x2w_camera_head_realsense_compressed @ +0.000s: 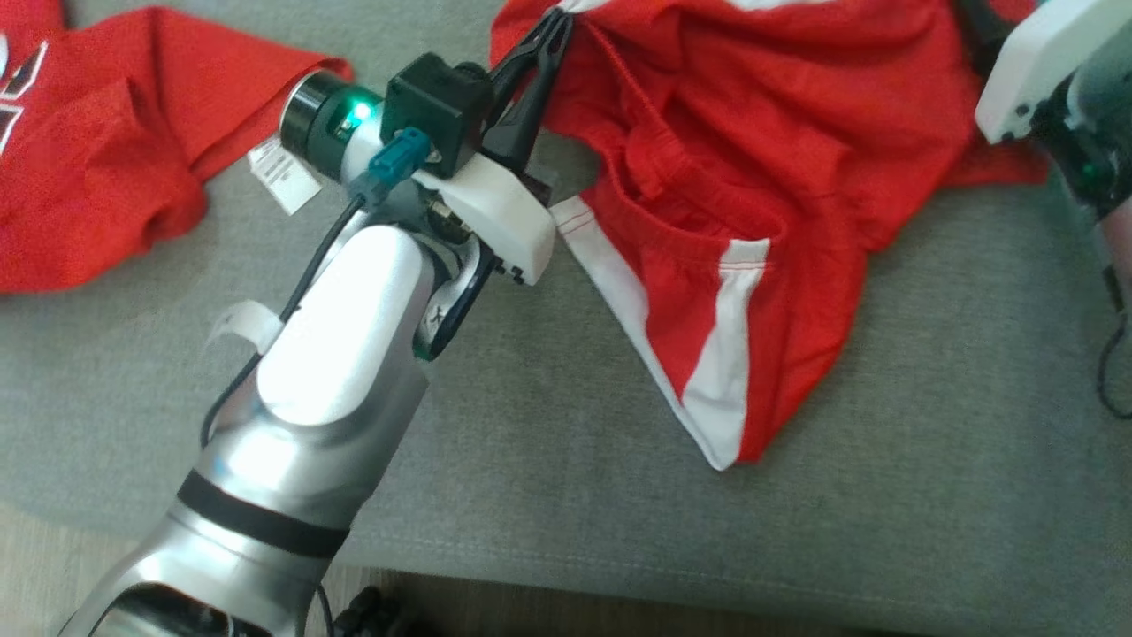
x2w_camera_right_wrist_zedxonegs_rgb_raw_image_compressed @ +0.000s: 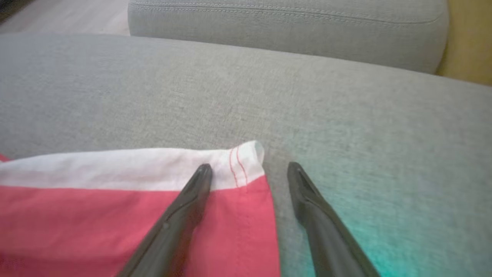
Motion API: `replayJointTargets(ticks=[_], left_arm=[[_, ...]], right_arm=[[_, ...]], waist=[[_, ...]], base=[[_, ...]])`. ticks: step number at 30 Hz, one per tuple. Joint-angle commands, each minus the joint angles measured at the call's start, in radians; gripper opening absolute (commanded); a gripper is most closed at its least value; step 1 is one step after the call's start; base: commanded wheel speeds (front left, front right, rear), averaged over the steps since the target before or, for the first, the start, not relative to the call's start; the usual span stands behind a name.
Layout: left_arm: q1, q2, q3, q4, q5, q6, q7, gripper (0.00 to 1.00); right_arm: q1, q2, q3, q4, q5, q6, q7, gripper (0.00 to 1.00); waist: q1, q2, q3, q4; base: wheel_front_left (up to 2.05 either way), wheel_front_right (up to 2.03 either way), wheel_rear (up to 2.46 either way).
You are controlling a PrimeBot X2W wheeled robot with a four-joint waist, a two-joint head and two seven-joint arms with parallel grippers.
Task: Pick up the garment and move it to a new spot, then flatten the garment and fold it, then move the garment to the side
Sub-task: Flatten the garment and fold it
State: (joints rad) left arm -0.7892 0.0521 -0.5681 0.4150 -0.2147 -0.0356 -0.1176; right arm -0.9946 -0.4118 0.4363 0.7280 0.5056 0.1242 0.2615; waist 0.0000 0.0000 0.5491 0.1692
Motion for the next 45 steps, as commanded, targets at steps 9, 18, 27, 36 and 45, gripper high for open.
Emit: replayJointTargets(ticks=[9,18,27,36,45], left_arm=[[-0.019,0.034,0.035,-0.042,-0.014,0.011,-0.065,0.00],[0.046,0.122,0.084,-0.191,-0.012,0.050,-0.106,0.00],[0.104,0.192,0.151,-0.427,0.002,0.098,-0.136,0.00],[0.124,0.248,0.199,-0.657,0.024,0.121,-0.134,0.00],[0.097,0.274,0.204,-0.756,0.017,0.115,-0.069,0.00]], right_arm=[[-0.039,-0.045,0.070,0.015,0.115,0.007,-0.044,0.00],[0.058,-0.099,-0.032,-0.155,0.174,0.007,-0.319,0.00],[0.236,-0.095,-0.234,-0.525,0.106,0.007,-0.421,0.00],[0.418,0.007,-0.452,-0.943,-0.021,0.007,-0.255,0.00],[0.464,0.076,-0.529,-1.109,-0.046,0.007,-0.126,0.00]], waist=[[0.0000,0.0000,0.001,0.011],[0.0000,0.0000,-0.077,-0.048],[0.0000,0.0000,-0.196,-0.120],[0.0000,0.0000,-0.298,-0.169],[0.0000,0.0000,-0.326,-0.189]], base=[[0.00,0.00,0.00],[0.00,0.00,0.00],[0.00,0.00,0.00],[0.00,0.00,0.00],[0.00,0.00,0.00]])
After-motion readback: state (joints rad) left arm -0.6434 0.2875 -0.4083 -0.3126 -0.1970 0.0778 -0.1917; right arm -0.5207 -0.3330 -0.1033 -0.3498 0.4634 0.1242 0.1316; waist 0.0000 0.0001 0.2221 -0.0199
